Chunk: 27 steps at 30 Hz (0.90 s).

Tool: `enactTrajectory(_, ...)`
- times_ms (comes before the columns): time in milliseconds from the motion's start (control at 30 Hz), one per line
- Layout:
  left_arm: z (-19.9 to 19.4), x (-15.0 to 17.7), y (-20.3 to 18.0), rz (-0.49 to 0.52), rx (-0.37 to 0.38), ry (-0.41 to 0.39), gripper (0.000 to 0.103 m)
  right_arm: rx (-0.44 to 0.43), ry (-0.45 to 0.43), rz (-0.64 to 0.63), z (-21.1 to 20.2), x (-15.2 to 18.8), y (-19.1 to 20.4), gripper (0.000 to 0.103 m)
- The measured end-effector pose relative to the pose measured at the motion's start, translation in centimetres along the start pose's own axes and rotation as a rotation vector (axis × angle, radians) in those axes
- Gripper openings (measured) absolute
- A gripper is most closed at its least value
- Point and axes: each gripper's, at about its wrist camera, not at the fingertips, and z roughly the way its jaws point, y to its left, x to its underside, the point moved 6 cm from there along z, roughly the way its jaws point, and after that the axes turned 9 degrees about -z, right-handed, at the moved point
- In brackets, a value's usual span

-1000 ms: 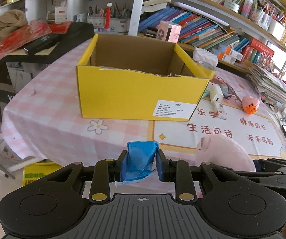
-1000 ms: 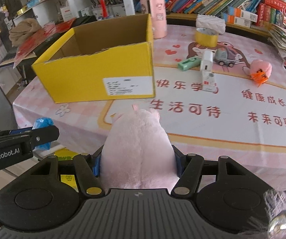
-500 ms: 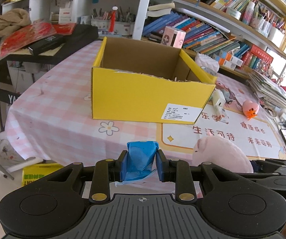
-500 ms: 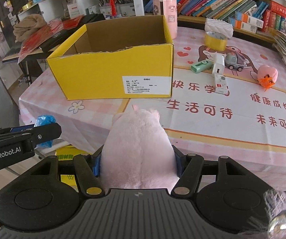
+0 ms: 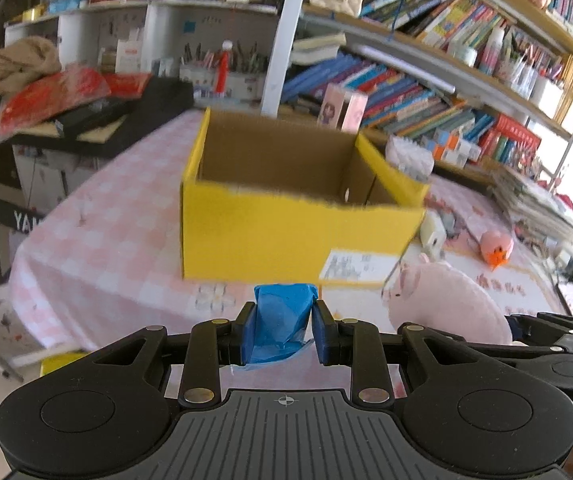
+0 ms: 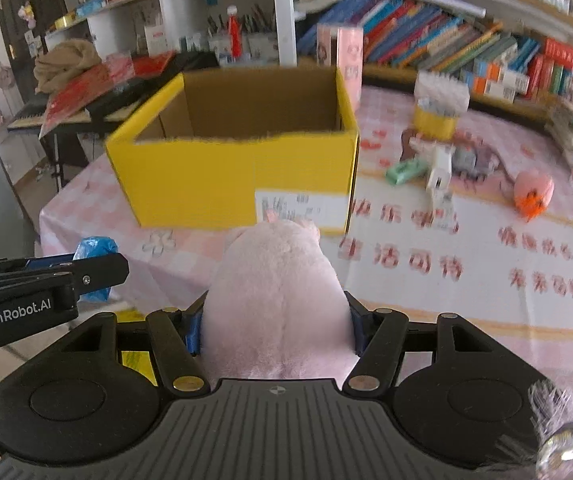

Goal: Organize objects
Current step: 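Carry the blue item and pink pig over the yellow box with both tools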

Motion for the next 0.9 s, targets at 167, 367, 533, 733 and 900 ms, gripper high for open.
enactTrajectory(167, 0.6, -3.6, -1.2, 0.011, 0.021, -0.078, 0.027, 0.041, -0.111, -0.013, -0.5, -3.1, -1.5, 0.061)
enactTrajectory(367, 2.4, -8.0, -2.7, 0.027, 0.015, -0.153, 0.027, 0.055, -0.221, -0.017, 0.3, -8.0, -3.2, 0.061)
enactTrajectory(533, 4.7, -10.6, -2.9, 0.022, -0.019, -0.175, 0.027, 0.058, -0.244, -0.04, 2.9, -11.5, -4.6, 0.061)
enactTrajectory(733, 8.6, -12.0, -2.7, 0.01, -0.079, -0.147, 0.027, 0.001, -0.197, -0.107, 7.4, -13.6, -5.3, 0.061)
enactTrajectory(900, 11.4, -12.5, -2.2, -0.005, -0.139, -0.114, 0.027, -0.039, -0.208, -0.25, 10.3, -14.6, -4.3, 0.061)
